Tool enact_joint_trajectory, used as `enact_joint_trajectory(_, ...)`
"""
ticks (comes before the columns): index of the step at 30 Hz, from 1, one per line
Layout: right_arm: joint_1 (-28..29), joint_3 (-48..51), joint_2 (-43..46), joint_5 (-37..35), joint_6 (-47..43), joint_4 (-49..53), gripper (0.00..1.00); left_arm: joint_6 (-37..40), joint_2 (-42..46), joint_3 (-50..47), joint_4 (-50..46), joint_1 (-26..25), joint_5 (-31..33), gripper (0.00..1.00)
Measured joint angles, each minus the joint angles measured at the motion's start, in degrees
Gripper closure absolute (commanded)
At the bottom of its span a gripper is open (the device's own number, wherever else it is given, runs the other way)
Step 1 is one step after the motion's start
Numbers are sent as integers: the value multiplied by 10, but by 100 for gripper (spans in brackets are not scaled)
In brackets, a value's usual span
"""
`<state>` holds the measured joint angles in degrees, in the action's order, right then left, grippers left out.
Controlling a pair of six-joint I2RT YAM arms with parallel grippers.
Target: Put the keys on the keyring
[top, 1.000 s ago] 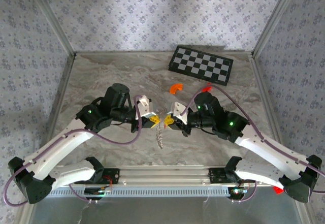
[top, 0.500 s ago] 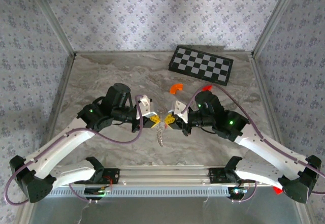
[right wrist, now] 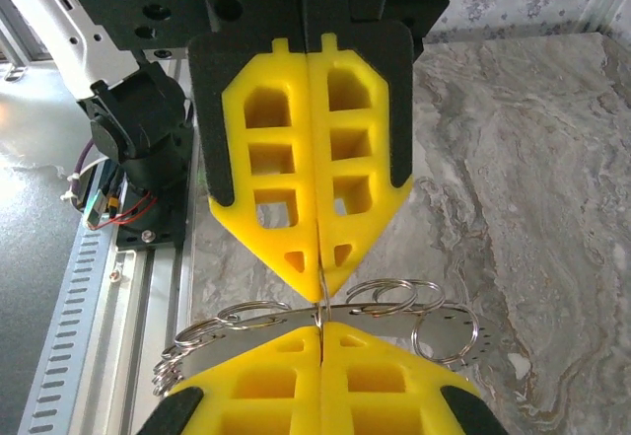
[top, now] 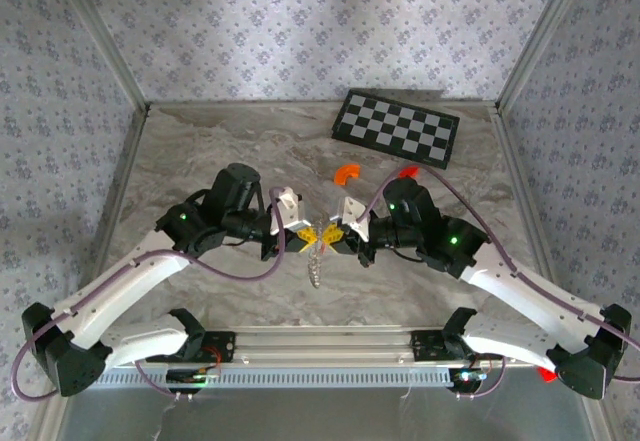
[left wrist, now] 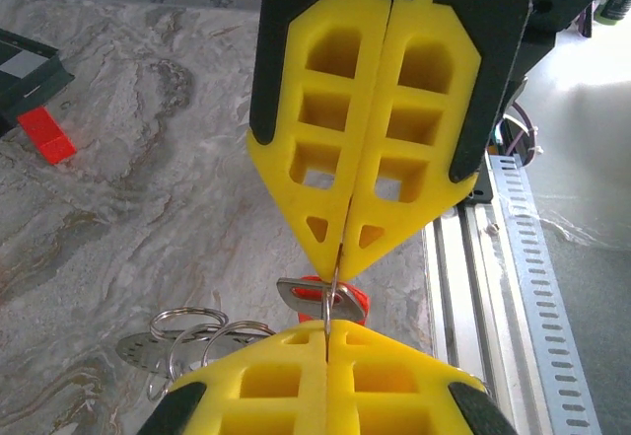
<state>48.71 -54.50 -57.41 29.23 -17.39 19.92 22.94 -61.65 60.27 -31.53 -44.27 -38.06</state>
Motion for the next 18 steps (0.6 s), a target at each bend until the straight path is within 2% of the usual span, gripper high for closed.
enact_joint_trajectory(18, 12, 0, 0, -10, -5, -1, 100, -5, 0, 0, 0, 0, -2, 100)
